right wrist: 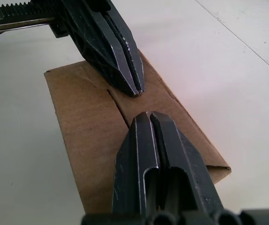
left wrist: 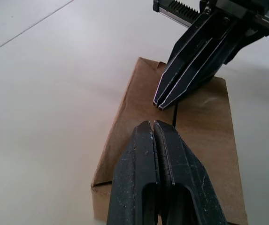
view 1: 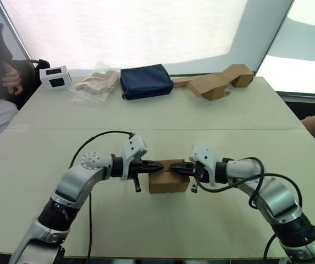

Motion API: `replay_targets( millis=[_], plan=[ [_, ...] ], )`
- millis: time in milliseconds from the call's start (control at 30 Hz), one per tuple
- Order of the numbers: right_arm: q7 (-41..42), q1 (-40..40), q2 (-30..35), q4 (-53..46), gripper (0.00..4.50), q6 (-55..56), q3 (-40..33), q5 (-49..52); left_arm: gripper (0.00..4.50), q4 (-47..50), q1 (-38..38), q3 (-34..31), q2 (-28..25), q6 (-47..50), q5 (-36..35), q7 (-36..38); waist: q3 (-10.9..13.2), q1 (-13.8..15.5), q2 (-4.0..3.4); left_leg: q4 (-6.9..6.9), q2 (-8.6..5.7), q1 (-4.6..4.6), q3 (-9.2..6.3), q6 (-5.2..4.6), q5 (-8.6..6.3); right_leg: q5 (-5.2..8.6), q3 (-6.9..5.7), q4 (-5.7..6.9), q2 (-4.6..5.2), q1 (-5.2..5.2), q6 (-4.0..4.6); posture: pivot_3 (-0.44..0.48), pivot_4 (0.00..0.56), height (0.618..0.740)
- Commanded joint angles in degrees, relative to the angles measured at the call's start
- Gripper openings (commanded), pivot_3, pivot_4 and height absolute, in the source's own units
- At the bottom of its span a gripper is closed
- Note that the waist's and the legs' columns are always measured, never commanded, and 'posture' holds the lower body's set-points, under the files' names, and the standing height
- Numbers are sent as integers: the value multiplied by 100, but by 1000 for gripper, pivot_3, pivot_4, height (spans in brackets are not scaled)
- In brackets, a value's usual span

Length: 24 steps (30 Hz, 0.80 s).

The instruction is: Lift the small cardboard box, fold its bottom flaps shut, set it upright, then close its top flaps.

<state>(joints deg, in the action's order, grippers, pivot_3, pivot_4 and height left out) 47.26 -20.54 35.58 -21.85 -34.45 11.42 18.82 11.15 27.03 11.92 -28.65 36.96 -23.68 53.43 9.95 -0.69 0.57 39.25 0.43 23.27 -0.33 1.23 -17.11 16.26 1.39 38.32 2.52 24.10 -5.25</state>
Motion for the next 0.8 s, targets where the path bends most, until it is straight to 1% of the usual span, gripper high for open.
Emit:
replay_targets(
  millis=[33,133,200,267,400,467,533,600,800],
  plan=[
    [-432,99,-474,-185,0,115,-1157,727,68,449,-178,-1046,204,-296,-401,-550,0,-8,0,0,2,1,-1,0,0,0,0,0,0,0,0,0,150,740],
    [-695,263,-657,-388,0,-164,-2016,1395,68,708,-479,-1448,-249,303,-683,-512,0,-9,-1,0,8,3,-2,0,0,0,2,0,5,3,0,0,150,740],
    [-620,543,-461,-558,0,-396,-2546,1855,68,962,-916,-1866,-585,623,-1025,-429,-1,-10,-2,-3,8,1,-1,0,0,0,4,0,5,3,0,0,150,740],
    [-519,785,-203,-659,0,-667,-2791,2150,68,1146,-1247,-2077,-804,764,-1187,-437,-1,-5,-2,-8,8,1,-1,-1,-1,0,6,-3,9,3,0,0,150,740],
    [-253,1475,401,-637,0,-1159,-3048,2470,68,1421,-2139,-2436,-1179,752,-1271,-384,-1,9,-2,-6,7,-9,-3,-2,-1,0,4,-12,15,-17,0,0,150,740],
    [-104,1690,531,-615,0,-1277,-3143,2699,68,1477,-2399,-2523,-1259,700,-1303,-373,0,6,-2,-8,9,-24,-2,-5,-4,1,4,-17,14,-34,2,0,150,740],
    [16,1968,641,-556,0,-1344,-3172,2753,68,1468,-2716,-2531,-1413,588,-1170,-318,1,5,-2,-16,9,-63,-2,-7,-5,2,4,-22,13,-69,4,0,150,740],
    [153,2232,750,-496,0,-1266,-3095,2641,68,1428,-2907,-2568,-1491,588,-1164,-297,1,2,-2,-23,12,-92,-1,-17,-11,4,4,-33,9,-99,6,0,150,740],
    [415,2647,931,-320,0,-920,-2886,2293,68,1203,-3307,-2547,-1649,274,-1056,-132,1,-5,-2,-23,13,-92,2,-18,-12,5,5,-34,8,-98,6,0,150,740]
  ],
)
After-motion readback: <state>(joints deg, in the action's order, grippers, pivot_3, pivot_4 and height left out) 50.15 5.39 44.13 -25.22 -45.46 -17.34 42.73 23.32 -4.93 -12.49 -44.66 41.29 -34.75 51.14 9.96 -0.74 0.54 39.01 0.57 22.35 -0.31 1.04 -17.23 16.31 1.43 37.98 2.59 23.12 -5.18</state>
